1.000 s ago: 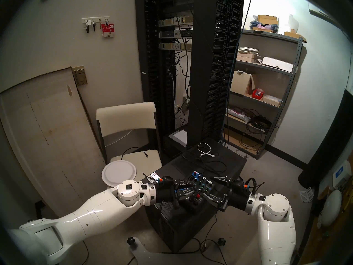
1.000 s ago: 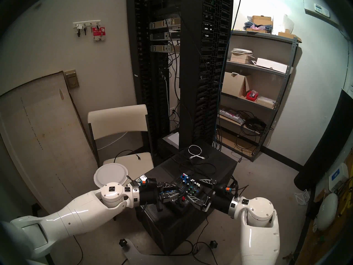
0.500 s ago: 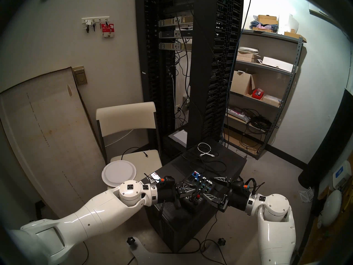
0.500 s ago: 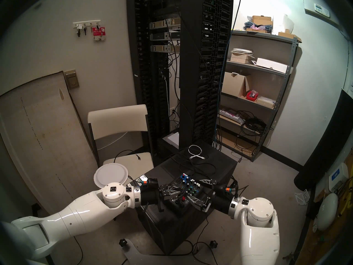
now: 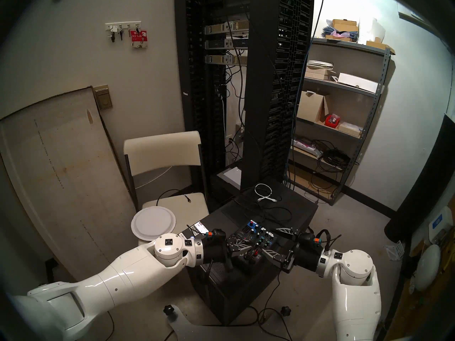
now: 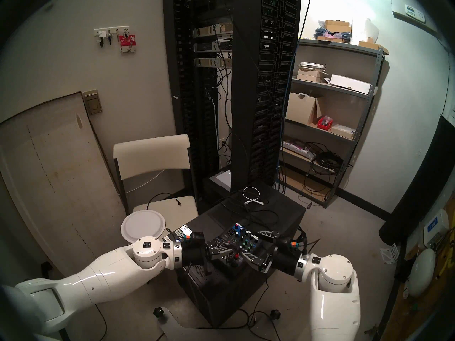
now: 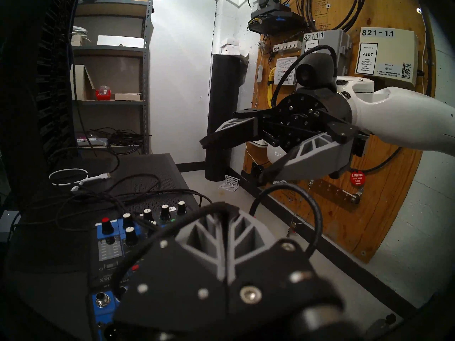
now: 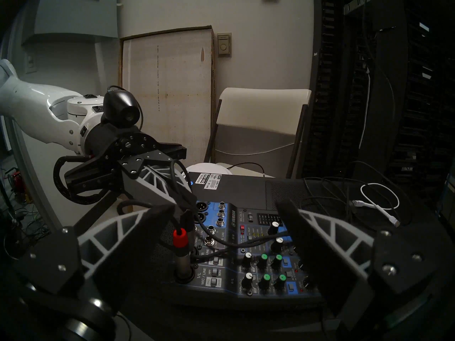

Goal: Insert aux cable

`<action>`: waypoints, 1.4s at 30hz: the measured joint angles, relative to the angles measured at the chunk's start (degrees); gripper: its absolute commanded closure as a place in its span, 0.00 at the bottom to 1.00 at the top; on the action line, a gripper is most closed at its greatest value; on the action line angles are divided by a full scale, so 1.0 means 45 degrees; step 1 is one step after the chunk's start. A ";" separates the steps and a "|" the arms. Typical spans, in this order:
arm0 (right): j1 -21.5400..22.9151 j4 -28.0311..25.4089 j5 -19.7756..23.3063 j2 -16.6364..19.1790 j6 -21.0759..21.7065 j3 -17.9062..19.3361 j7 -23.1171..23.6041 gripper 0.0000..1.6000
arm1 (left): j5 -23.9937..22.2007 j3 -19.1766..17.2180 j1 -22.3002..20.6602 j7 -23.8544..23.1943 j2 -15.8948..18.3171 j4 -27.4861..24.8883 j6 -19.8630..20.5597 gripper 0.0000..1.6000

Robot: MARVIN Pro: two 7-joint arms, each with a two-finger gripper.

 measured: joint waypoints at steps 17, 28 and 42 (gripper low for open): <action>0.0023 0.0002 -0.0037 -0.0043 -0.0016 0.0020 0.0069 0.00 | 0.0008 0.0071 -0.0060 -0.0151 -0.0122 0.0292 -0.0073 1.00; 0.0057 0.0009 -0.0071 -0.0071 -0.0022 0.0024 0.0104 0.00 | -0.0075 0.0098 -0.0037 -0.0180 -0.0223 0.0502 -0.0194 1.00; 0.0078 0.0024 -0.0130 -0.0112 -0.0023 0.0018 0.0167 0.00 | -0.0024 0.0163 0.0193 0.0314 0.0054 -0.0020 -0.0245 0.51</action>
